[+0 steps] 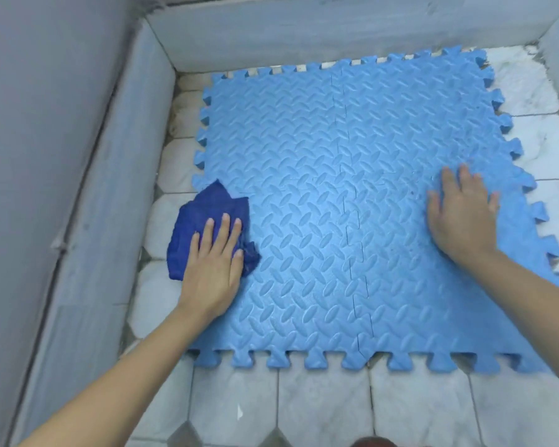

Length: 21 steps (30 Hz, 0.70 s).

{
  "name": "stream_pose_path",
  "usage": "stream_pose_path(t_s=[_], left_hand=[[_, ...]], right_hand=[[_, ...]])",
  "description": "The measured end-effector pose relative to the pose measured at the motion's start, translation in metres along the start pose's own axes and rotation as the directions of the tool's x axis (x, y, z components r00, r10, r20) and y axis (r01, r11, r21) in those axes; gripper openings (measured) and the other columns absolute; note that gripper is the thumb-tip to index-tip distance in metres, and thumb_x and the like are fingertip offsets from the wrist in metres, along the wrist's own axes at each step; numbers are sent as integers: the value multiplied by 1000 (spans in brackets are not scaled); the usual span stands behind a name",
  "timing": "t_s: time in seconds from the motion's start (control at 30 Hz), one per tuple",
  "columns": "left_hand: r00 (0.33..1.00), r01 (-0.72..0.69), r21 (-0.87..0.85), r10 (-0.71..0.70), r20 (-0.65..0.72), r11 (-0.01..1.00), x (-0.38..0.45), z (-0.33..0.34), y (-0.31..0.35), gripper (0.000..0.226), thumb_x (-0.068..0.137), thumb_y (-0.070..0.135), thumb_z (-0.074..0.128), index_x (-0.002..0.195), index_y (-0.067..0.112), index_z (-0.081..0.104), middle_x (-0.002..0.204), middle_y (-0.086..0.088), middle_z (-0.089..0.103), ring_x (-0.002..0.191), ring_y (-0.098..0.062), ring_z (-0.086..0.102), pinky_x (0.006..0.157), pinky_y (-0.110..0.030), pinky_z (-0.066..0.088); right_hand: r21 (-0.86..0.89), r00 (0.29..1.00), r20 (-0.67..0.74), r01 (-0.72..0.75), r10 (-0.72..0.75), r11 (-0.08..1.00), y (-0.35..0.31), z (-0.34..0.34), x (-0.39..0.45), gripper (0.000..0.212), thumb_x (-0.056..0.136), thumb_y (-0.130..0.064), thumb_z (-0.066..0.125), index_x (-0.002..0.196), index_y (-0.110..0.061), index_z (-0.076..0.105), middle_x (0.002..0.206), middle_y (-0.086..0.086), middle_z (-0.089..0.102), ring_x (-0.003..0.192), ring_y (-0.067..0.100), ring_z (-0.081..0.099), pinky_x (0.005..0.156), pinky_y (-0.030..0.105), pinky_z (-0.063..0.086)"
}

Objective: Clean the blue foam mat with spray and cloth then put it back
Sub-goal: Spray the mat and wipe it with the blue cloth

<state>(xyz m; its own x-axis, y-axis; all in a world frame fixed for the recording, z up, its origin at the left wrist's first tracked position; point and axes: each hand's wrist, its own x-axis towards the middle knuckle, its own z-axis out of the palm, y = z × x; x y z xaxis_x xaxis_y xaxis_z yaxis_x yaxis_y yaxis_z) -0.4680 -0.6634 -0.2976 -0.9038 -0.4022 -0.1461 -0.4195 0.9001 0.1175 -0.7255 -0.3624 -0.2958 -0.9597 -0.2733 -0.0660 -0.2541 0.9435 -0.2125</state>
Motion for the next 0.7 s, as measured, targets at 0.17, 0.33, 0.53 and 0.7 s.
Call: stream_pose_path(t_s=[0.17,0.33,0.53,0.7], left_hand=[[905,-423,29,421,56,905,-68,11,57,55,101,37,16,151,16,26,158,-2,25,145,-27,22,114,-45,15],[813,-580,106,566,135,808,-58,23,25,63,94,50,36,151,26,26,158,-1,24,146,-24,19,117,-44,14],[998,-26,-41,28,56,999,-4,8,-28,66,93,61,20,152,33,10,158,9,-3,149,-22,-2,119,-42,-3],[989,34,-291,-73,-127,956,-3,8,-19,46,99,10,45,144,16,40,150,8,30,142,-13,28,117,-27,20]], right_hand=[[-100,947,149,301,-284,948,-65,34,-94,70,95,-59,24,156,-24,22,164,11,17,150,37,12,114,66,5],[-100,957,132,272,-259,957,-65,33,-95,69,95,-60,22,156,-29,20,164,8,16,151,33,12,116,62,8],[-74,959,132,263,-252,962,15,0,-71,68,92,-62,22,151,-30,35,161,5,28,149,27,23,117,59,12],[-97,989,111,110,-99,989,58,-5,-83,69,93,-64,19,155,-34,23,164,1,20,151,25,14,116,62,4]])
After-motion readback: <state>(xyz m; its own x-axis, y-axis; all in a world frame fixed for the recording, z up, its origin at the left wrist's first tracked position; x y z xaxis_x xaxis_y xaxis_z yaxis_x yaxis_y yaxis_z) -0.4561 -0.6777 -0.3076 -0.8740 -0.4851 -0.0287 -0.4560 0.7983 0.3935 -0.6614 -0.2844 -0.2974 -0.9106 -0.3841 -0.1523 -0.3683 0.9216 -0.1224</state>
